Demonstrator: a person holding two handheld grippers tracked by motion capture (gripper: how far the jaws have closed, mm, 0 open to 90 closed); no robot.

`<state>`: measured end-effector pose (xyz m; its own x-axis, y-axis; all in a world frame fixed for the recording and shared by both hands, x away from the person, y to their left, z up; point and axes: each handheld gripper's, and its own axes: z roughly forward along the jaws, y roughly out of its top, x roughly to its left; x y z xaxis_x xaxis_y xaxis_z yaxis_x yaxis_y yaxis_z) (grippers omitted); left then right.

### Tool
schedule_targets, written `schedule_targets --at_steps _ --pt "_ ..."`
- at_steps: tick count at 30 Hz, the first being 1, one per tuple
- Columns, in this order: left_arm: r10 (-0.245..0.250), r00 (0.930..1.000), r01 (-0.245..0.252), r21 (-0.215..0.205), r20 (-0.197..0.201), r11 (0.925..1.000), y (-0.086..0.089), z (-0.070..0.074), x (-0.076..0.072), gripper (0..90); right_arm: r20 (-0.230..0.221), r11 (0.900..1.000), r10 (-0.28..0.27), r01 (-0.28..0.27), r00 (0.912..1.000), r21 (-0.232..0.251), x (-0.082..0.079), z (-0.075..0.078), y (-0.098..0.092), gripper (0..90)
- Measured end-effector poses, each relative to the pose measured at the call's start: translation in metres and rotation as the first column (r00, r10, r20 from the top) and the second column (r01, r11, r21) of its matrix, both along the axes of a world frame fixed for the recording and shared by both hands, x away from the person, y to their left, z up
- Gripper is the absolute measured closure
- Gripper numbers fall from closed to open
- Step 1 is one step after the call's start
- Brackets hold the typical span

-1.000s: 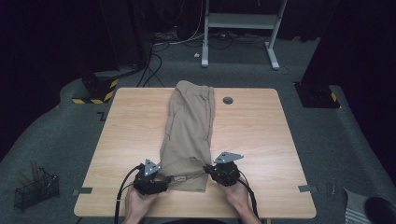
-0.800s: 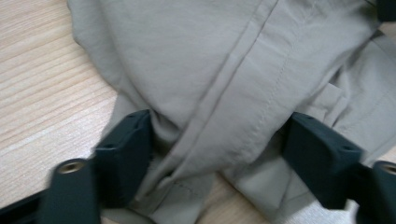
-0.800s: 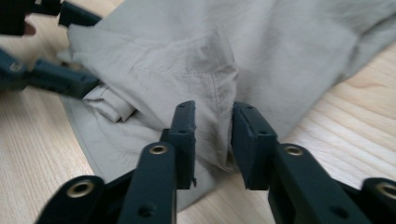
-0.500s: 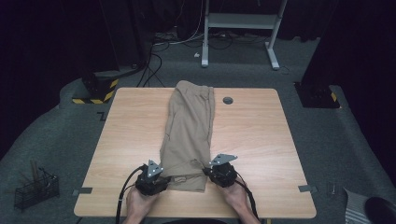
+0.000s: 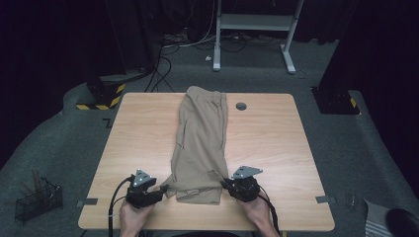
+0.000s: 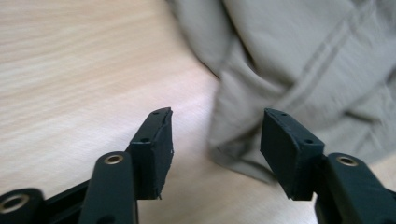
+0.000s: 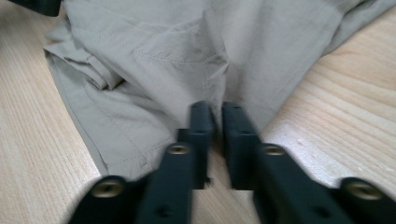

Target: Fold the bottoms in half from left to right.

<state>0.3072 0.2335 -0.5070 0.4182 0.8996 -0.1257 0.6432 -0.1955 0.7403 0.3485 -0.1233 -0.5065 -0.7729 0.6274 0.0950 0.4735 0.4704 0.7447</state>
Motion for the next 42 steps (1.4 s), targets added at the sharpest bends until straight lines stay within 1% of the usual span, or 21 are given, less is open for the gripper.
schedule_targets --at_steps 1,2,7,10,13,14,17,20,21,22,24,28,29,30,33,35,36,38,39,40,42 --pt "0.009 1.0 -0.009 -0.026 0.001 0.9996 0.003 0.003 0.005 42.0 0.004 1.0 -0.001 0.001 1.0 0.017 0.0 0.002 -0.002 71.7" --pt "0.009 1.0 -0.009 -0.026 0.001 0.9996 0.003 0.003 0.005 40.6 0.013 0.999 -0.008 0.008 0.9999 0.036 -0.001 0.007 -0.004 67.1" --pt "-0.019 0.9996 0.019 -0.019 -0.02 0.9996 -0.003 0.008 0.042 40.1 0.041 0.995 -0.031 0.026 0.9987 0.1 0.004 0.026 -0.002 62.1" --pt "-0.04 0.9981 0.04 -0.004 -0.046 0.9992 -0.014 0.005 0.065 41.9 0.028 0.995 -0.031 0.028 0.9991 0.091 0.012 0.031 0.007 61.0" --pt "-0.054 0.9953 0.054 0.005 -0.081 0.9985 -0.023 0.0 0.083 45.3 -0.023 0.999 -0.017 0.018 0.9996 0.05 0.024 0.023 0.023 63.8" --pt "-0.059 0.9945 0.059 0.004 -0.087 0.9982 -0.026 -0.002 0.087 48.9 -0.039 0.999 -0.007 0.008 0.9992 0.033 0.028 0.019 0.027 68.7" --pt "-0.073 0.9918 0.073 -0.001 -0.105 0.9973 -0.03 -0.006 0.095 67.0 -0.061 1.0 0.02 -0.021 0.9979 -0.006 0.031 0.009 0.034 85.8" --pt "-0.071 0.9929 0.07 -0.015 -0.096 0.9975 -0.025 -0.003 0.095 86.4 -0.06 0.999 0.045 -0.046 0.9972 -0.011 0.023 0.006 0.03 87.7" --pt "-0.071 0.9929 0.07 -0.015 -0.096 0.9975 -0.025 -0.003 0.095 87.8 -0.05 0.998 0.054 -0.055 0.9973 -0.02 0.019 0.006 0.027 87.8" --pt "-0.054 0.9948 0.052 -0.026 -0.086 0.9983 -0.015 0.001 0.093 88.4 -0.045 0.998 0.058 -0.059 0.9973 -0.029 0.014 0.006 0.022 87.9" --pt "-0.012 0.9957 0.008 -0.049 -0.091 0.9988 0.0 0.003 0.09 88.6 -0.042 0.997 0.065 -0.067 0.997 -0.045 0.002 0.003 0.01 87.9" --pt "0.048 0.9914 -0.055 -0.053 -0.122 0.9971 0.022 -0.001 0.088 86.6 -0.066 0.996 0.07 -0.073 0.9954 -0.046 -0.011 -0.005 -0.01 86.7" --pt "0.068 0.9895 -0.076 -0.053 -0.127 0.9957 0.025 -0.002 0.088 82.3 -0.069 0.996 0.074 -0.077 0.9949 -0.039 -0.012 -0.006 -0.012 82.9" --pt "0.078 0.9891 -0.086 -0.066 -0.125 0.9941 0.027 -0.002 0.087 75.8 -0.068 0.997 0.074 -0.076 0.9949 -0.031 -0.013 -0.005 -0.014 75.5" --pt "0.043 0.993 -0.055 -0.108 -0.11 0.9926 0.023 0.002 0.086 55.9 -0.042 0.997 0.081 -0.08 0.9958 0.017 -0.013 0.001 -0.013 61.6" --pt "0.012 0.9961 -0.019 -0.084 -0.088 0.9963 0.012 0.005 0.087 50.2 -0.015 0.995 0.075 -0.074 0.9971 0.063 -0.01 0.01 -0.011 57.3" --pt "0.01 0.9965 -0.017 -0.085 -0.083 0.9962 0.008 0.005 0.088 48.9 -0.009 0.994 0.064 -0.063 0.9979 0.086 -0.006 0.015 -0.009 56.1" --pt "0.017 0.9959 -0.024 -0.08 -0.088 0.9965 0.003 0.003 0.092 48.3 0.004 0.994 0.039 -0.039 0.9992 0.103 0.0 0.021 -0.006 55.8" --pt "0.02 0.9951 -0.026 -0.068 -0.097 0.9973 0.0 0.0 0.096 49.9 0.011 0.995 0.008 -0.009 0.9999 0.101 0.004 0.023 -0.003 55.7" --pt "0.017 0.9945 -0.024 -0.065 -0.104 0.9976 -0.001 -0.002 0.098 54.1 0.005 0.995 -0.041 0.04 0.9992 0.087 0.01 0.024 0.0 55.4" --pt "0.003 0.9933 -0.008 -0.042 -0.115 0.9991 -0.005 -0.006 0.102 66.0 -0.01 0.994 -0.097 0.097 0.9953 0.057 0.021 0.022 0.005 55.0"
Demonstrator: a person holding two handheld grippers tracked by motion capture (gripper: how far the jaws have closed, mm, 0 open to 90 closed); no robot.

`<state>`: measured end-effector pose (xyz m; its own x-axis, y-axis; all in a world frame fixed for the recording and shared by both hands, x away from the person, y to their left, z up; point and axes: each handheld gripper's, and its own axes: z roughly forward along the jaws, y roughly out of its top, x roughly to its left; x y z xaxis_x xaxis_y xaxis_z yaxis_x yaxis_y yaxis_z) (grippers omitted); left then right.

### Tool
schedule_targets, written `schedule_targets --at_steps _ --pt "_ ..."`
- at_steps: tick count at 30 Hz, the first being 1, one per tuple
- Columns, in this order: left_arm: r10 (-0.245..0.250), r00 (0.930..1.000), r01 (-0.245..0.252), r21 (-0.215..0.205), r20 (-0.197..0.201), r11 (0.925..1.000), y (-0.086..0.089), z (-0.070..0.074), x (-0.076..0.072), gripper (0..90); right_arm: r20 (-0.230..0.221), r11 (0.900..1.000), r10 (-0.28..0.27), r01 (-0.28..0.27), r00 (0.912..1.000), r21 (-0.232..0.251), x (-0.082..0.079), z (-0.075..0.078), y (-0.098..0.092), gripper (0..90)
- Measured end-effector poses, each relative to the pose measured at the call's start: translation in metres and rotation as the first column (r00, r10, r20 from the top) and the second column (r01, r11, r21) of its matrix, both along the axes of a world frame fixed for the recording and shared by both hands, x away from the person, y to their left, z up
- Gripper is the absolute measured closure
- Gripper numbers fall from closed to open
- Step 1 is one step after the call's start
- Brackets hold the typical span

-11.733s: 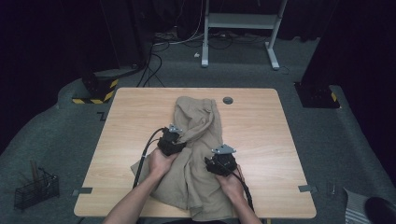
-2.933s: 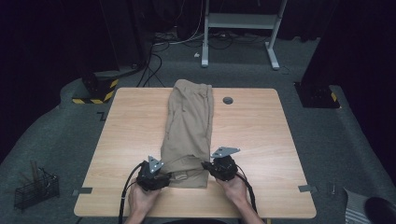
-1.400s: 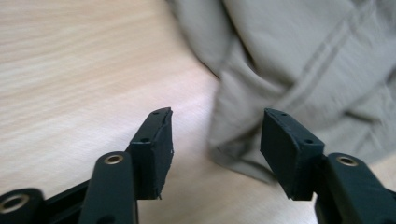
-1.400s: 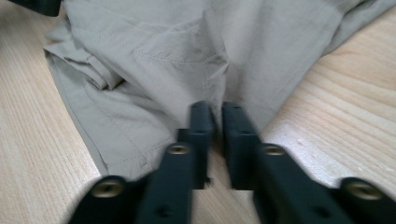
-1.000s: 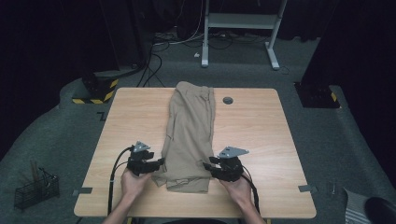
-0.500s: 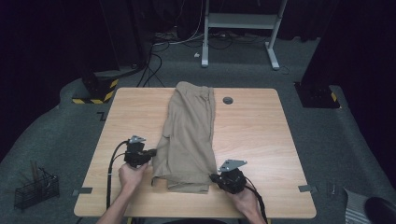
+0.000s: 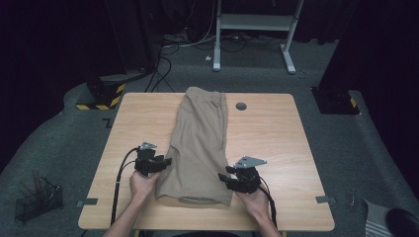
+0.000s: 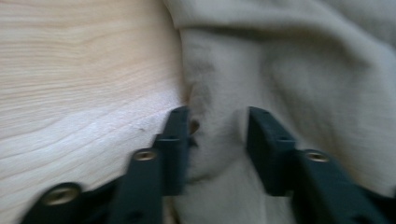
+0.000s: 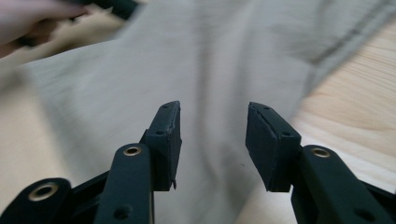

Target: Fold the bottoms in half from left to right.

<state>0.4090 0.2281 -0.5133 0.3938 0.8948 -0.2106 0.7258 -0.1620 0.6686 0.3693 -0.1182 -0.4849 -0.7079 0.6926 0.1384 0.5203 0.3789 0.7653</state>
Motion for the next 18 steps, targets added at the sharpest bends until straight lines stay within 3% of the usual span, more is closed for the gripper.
schedule_targets --at_steps 2,3,4,5,6,8,10,12,13,15,18 --pt "-0.015 0.9998 0.015 0.019 0.011 0.9997 -0.002 0.0 0.0 76.6 -0.033 0.998 -0.048 0.046 0.9983 -0.051 0.012 -0.009 0.007 59.7" --pt "-0.015 0.9998 0.015 0.019 0.011 0.9997 -0.002 0.0 0.0 81.4 -0.033 0.998 -0.048 0.046 0.9983 -0.051 0.012 -0.009 0.007 59.7" --pt "-0.028 0.9994 0.028 0.037 0.018 0.9989 -0.001 0.001 -0.003 85.0 -0.07 0.993 -0.063 0.055 0.9956 -0.102 0.021 -0.022 0.014 72.6" --pt "-0.029 0.9994 0.029 0.04 0.017 0.9988 0.001 0.002 -0.004 86.8 -0.077 0.991 -0.06 0.05 0.9952 -0.122 0.022 -0.025 0.016 78.9" --pt "-0.028 0.9995 0.027 0.042 0.016 0.9987 0.003 0.002 -0.006 87.8 -0.06 0.989 -0.057 0.048 0.9966 -0.14 0.022 -0.029 0.017 85.9" --pt "-0.014 0.9999 0.014 0.03 0.005 0.9995 0.012 0.003 -0.011 88.5 -0.048 0.985 -0.064 0.055 0.9968 -0.164 0.02 -0.027 0.014 89.6" --pt "-0.013 0.9999 0.013 0.019 -0.001 0.9997 0.02 0.002 -0.017 88.5 -0.028 0.979 -0.072 0.065 0.997 -0.194 0.016 -0.026 0.009 89.8" --pt "-0.034 0.9991 0.034 -0.011 -0.024 0.9994 0.023 0.0 -0.025 88.1 -0.05 0.983 -0.066 0.056 0.9966 -0.175 0.012 -0.026 0.001 89.5" --pt "-0.048 0.9985 0.048 0.003 -0.026 0.9988 0.022 0.0 -0.028 86.8 -0.055 0.984 -0.055 0.044 0.997 -0.175 0.009 -0.026 -0.001 88.7" --pt "-0.052 0.9986 0.052 -0.006 -0.007 0.9986 0.02 0.002 -0.03 74.1 -0.036 0.982 -0.039 0.032 0.9986 -0.188 0.006 -0.024 -0.001 78.4" --pt "-0.028 0.9993 0.029 -0.051 0.027 0.9983 0.015 0.005 -0.025 54.8 -0.015 0.986 -0.076 0.073 0.997 -0.146 0.009 -0.019 0.0 64.0"
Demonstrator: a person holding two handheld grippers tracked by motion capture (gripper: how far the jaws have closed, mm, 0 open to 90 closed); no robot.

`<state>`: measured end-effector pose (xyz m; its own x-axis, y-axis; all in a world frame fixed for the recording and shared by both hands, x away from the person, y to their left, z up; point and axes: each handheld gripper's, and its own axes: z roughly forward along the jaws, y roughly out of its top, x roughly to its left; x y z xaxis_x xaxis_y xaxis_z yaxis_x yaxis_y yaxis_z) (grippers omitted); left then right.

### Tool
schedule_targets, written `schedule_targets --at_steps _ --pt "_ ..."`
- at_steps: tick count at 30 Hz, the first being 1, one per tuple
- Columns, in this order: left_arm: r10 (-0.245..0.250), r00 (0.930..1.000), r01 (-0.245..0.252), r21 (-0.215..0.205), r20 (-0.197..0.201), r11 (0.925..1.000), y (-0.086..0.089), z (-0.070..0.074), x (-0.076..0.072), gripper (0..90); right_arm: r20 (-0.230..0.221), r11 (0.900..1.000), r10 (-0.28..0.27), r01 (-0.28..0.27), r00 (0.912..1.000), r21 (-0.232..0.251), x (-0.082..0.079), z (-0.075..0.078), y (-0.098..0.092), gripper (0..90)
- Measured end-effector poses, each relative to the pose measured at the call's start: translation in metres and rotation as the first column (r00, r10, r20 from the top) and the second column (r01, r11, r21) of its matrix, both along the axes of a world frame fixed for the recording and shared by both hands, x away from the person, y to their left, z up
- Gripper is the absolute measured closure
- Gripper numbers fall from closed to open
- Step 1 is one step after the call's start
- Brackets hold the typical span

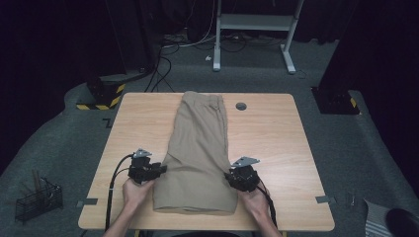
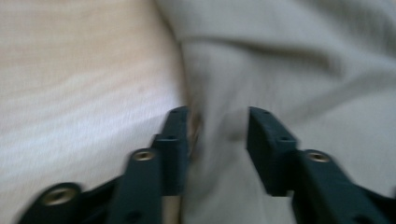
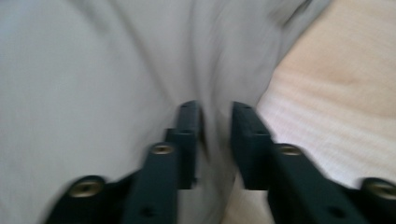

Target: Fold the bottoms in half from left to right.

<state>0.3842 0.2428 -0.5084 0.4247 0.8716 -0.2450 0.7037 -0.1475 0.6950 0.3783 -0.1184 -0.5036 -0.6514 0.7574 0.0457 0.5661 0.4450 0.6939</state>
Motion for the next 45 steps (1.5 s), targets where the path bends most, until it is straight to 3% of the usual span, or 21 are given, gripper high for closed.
schedule_targets --at_steps 2,5,8,11,15,17,20,23,27,30,33,36,38,41,43,45 --pt "0.001 1.0 -0.001 0.005 0.005 1.0 -0.006 0.001 0.006 54.0 0.006 0.999 -0.034 0.034 0.9994 0.032 0.005 0.003 0.001 60.6" --pt "-0.003 0.9999 0.004 0.037 -0.015 0.9993 -0.012 -0.004 0.015 65.2 -0.007 0.997 -0.068 0.069 0.9976 0.026 0.015 0.001 0.007 61.7" --pt "-0.014 0.9998 0.014 0.057 -0.014 0.9983 -0.013 -0.007 0.012 82.8 -0.032 0.999 -0.053 0.053 0.9981 -0.013 0.02 -0.007 0.01 80.2" --pt "-0.034 0.9992 0.035 0.064 -0.023 0.9973 -0.009 -0.006 0.004 87.7 -0.012 0.998 -0.04 0.04 0.9991 -0.052 0.012 -0.007 0.006 88.9" --pt "-0.068 0.9974 0.069 0.039 -0.023 0.9968 -0.006 -0.008 -0.008 85.6 -0.013 0.998 -0.015 0.015 0.9998 -0.054 -0.002 -0.007 -0.003 89.2" --pt "-0.066 0.9977 0.067 0.043 -0.011 0.9968 -0.005 -0.008 -0.015 75.1 -0.018 0.999 -0.013 0.013 0.9998 -0.048 -0.006 -0.007 -0.007 87.1" --pt "-0.045 0.9989 0.045 0.013 0.014 0.9989 -0.003 -0.003 -0.013 57.5 -0.008 0.999 -0.033 0.033 0.9994 -0.002 -0.007 -0.003 -0.013 69.8" --pt "-0.028 0.9988 0.029 -0.024 0.039 0.9993 -0.006 0.004 -0.002 49.7 0.01 0.996 -0.07 0.069 0.9975 0.056 -0.001 0.004 -0.015 60.9" --pt "-0.006 0.9996 0.007 -0.033 0.028 0.9994 -0.015 0.004 0.013 51.5 0.015 0.995 -0.074 0.073 0.9971 0.069 0.011 0.008 -0.004 57.8" --pt "-0.014 0.9999 0.014 -0.006 -0.001 0.9999 -0.021 -0.001 0.023 64.0 0.01 0.998 -0.055 0.055 0.9984 0.024 0.014 0.002 0.009 59.9" --pt "-0.031 0.9995 0.032 0.032 -0.007 0.999 -0.026 -0.005 0.025 80.0 -0.004 0.998 -0.049 0.049 0.9988 -0.043 0.014 -0.008 0.016 67.8" --pt "-0.044 0.999 0.044 0.059 -0.009 0.9973 -0.028 -0.003 0.02 85.5 0.007 0.997 -0.039 0.039 0.9992 -0.067 0.011 -0.008 0.012 84.0" --pt "-0.066 0.9978 0.066 0.079 -0.008 0.9947 -0.028 -0.002 0.01 85.7 0.009 0.996 -0.02 0.021 0.9998 -0.09 0.006 -0.007 0.004 88.8" --pt "-0.083 0.9964 0.084 0.061 -0.02 0.9946 -0.024 -0.002 0.0 84.4 0.011 0.995 -0.015 0.016 0.9998 -0.101 -0.001 -0.006 -0.006 89.1" --pt "-0.071 0.9974 0.072 0.048 -0.012 0.9963 -0.023 0.001 0.001 75.3 -0.006 0.996 -0.024 0.024 0.9997 -0.09 -0.002 -0.006 -0.01 85.8" --pt "-0.065 0.9979 0.065 0.048 -0.004 0.9967 -0.023 0.002 0.002 62.9 0.003 0.997 -0.032 0.033 0.9995 -0.069 -0.003 -0.003 -0.009 75.6"
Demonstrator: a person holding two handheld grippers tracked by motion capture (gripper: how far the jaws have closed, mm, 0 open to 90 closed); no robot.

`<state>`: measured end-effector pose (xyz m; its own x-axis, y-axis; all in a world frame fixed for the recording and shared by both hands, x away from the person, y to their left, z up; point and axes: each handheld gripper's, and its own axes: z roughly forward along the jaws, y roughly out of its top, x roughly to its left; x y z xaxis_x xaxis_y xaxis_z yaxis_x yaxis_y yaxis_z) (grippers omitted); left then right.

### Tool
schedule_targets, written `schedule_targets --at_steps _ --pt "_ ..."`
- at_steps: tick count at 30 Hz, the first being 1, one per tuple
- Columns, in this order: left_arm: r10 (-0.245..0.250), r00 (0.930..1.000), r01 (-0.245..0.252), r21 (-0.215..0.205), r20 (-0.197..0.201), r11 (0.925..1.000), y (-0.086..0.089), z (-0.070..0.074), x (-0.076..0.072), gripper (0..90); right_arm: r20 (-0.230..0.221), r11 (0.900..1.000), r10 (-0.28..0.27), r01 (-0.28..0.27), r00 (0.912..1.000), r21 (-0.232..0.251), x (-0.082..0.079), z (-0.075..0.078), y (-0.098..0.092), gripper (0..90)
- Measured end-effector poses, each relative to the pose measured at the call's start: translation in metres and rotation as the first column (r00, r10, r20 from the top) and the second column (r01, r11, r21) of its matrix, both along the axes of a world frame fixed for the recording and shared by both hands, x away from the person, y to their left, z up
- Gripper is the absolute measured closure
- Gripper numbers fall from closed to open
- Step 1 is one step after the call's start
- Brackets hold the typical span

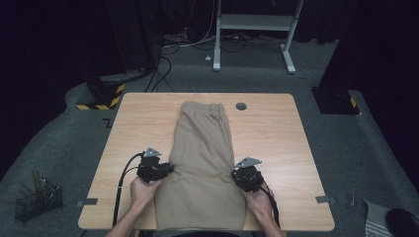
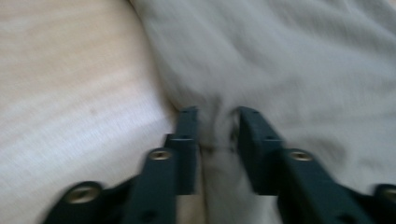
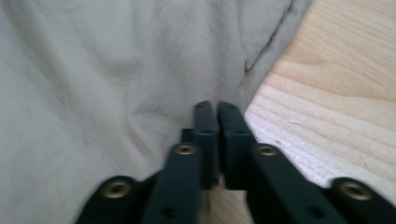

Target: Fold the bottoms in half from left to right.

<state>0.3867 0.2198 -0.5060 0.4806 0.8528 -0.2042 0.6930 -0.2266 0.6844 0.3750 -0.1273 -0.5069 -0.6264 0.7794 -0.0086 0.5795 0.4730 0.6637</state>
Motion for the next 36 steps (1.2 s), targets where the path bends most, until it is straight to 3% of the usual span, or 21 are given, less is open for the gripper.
schedule_targets --at_steps 1,4,7,10,13,16,18,19,23,26,29,31,33,34,36 --pt "0.022 0.9995 -0.021 -0.011 0.024 0.9997 0.0 0.003 0.007 58.7 0.021 1.0 0.003 -0.004 0.9998 0.02 -0.001 0.004 0.003 72.0" --pt "0.046 0.9986 -0.046 -0.015 0.026 0.9988 -0.002 0.003 0.021 51.9 0.07 0.997 0.039 -0.043 0.9968 0.062 -0.005 0.013 0.015 64.6" --pt "0.063 0.9979 -0.063 -0.018 0.013 0.9978 -0.003 0.0 0.032 50.6 0.082 0.993 0.081 -0.087 0.9934 0.08 -0.006 0.016 0.029 59.6" --pt "0.055 0.9984 -0.055 -0.01 0.014 0.9984 -0.005 -0.001 0.038 57.2 0.085 0.986 0.147 -0.153 0.9856 0.073 -0.008 0.015 0.045 57.5" --pt "0.059 0.998 -0.059 -0.016 0.022 0.9981 -0.008 -0.004 0.039 73.5 0.088 0.975 0.213 -0.217 0.9731 0.045 -0.011 0.01 0.061 57.0" --pt "0.054 0.9985 -0.054 0.008 0.007 0.9985 -0.01 -0.01 0.042 83.9 0.07 0.967 0.254 -0.256 0.9647 0.015 -0.015 0.003 0.075 60.9" --pt "0.055 0.9985 -0.055 0.01 0.007 0.9984 -0.009 -0.01 0.042 87.4 0.058 0.962 0.271 -0.271 0.9609 0.005 -0.015 -0.001 0.078 63.5" --pt "0.056 0.9984 -0.056 0.018 0.008 0.9983 -0.009 -0.009 0.044 88.3 0.037 0.953 0.304 -0.304 0.9519 -0.014 -0.017 -0.008 0.082 69.0" --pt "0.029 0.9995 -0.03 0.067 0.015 0.9973 -0.012 -0.004 0.049 89.4 0.038 0.946 0.323 -0.323 0.9457 -0.009 -0.022 -0.009 0.077 74.9" --pt "0.027 0.9995 -0.028 0.049 0.015 0.9984 -0.01 -0.001 0.051 89.4 0.047 0.942 0.335 -0.335 0.9412 -0.011 -0.032 -0.009 0.072 75.5" --pt "0.022 0.9997 -0.023 0.048 0.014 0.9986 -0.01 -0.004 0.05 85.4 0.04 0.941 0.337 -0.337 0.9408 0.004 -0.038 -0.009 0.065 73.3" --pt "0.039 0.999 -0.04 0.023 0.021 0.9989 -0.007 -0.002 0.048 73.6 0.037 0.942 0.336 -0.336 0.941 -0.01 -0.038 -0.008 0.062 67.0" --pt "0.037 0.9991 -0.037 0.016 0.019 0.9992 -0.005 0.001 0.046 62.7 0.078 0.956 0.289 -0.291 0.9542 0.026 -0.037 -0.001 0.054 64.4" --pt "0.033 0.9994 -0.033 0.021 0.014 0.9992 -0.005 0.002 0.045 59.8 0.098 0.968 0.229 -0.237 0.9685 0.078 -0.031 0.005 0.044 63.2" --pt "0.022 0.9996 -0.023 0.041 0.016 0.9989 -0.007 0.002 0.044 59.6 0.113 0.984 0.113 -0.127 0.9871 0.127 -0.018 0.015 0.029 60.6"
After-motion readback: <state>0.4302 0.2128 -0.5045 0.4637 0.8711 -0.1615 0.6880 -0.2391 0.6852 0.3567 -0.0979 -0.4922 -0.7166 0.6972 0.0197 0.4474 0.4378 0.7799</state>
